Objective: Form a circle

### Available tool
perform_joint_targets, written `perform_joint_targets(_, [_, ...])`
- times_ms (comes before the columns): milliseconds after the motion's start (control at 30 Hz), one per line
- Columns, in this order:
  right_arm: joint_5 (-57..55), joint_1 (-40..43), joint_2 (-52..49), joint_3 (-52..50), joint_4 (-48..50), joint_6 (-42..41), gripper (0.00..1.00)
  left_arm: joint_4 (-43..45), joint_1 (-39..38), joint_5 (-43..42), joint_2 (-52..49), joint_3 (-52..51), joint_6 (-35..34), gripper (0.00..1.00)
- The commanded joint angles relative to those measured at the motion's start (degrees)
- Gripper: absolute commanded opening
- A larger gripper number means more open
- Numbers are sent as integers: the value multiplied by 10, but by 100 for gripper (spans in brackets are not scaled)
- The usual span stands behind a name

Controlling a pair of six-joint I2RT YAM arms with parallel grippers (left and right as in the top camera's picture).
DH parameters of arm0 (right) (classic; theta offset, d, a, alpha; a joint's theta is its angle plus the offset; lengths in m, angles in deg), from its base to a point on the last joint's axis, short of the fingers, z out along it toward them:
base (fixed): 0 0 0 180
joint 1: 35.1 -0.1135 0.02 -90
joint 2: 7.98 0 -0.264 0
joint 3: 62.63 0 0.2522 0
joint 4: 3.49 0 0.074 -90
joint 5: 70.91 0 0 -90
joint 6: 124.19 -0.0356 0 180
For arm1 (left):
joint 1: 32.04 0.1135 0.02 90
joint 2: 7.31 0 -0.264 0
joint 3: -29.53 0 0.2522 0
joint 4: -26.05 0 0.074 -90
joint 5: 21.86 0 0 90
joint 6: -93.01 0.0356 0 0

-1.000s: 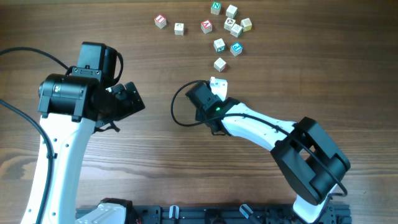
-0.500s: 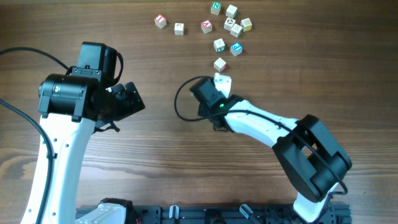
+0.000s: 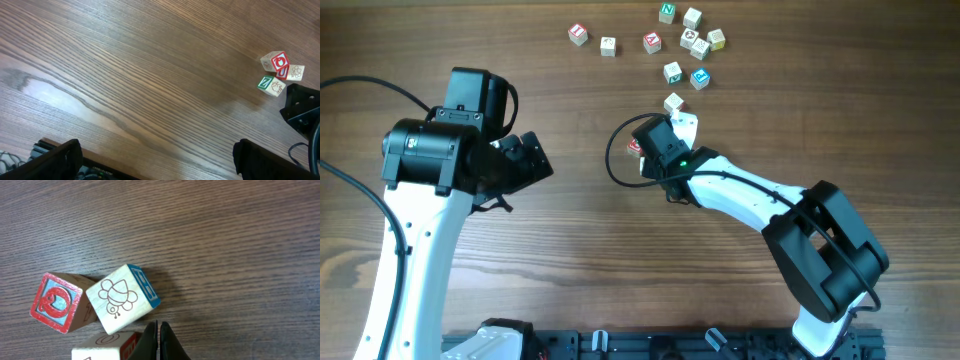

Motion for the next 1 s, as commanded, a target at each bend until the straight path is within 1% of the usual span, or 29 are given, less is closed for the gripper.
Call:
perform_joint_targets(0, [6, 2, -12, -5, 7, 21, 5, 0, 0, 10, 4, 2, -10, 100])
perform_joint_targets(67, [16, 2, -12, -5, 10, 31, 5, 0, 0, 10, 4, 2, -10, 100])
perform_joint_targets(500, [50, 2, -12, -5, 8, 31, 5, 0, 0, 10, 4, 2, -10, 100])
perform_joint_targets(967, [50, 2, -12, -5, 13, 32, 5, 0, 0, 10, 4, 2, -10, 100])
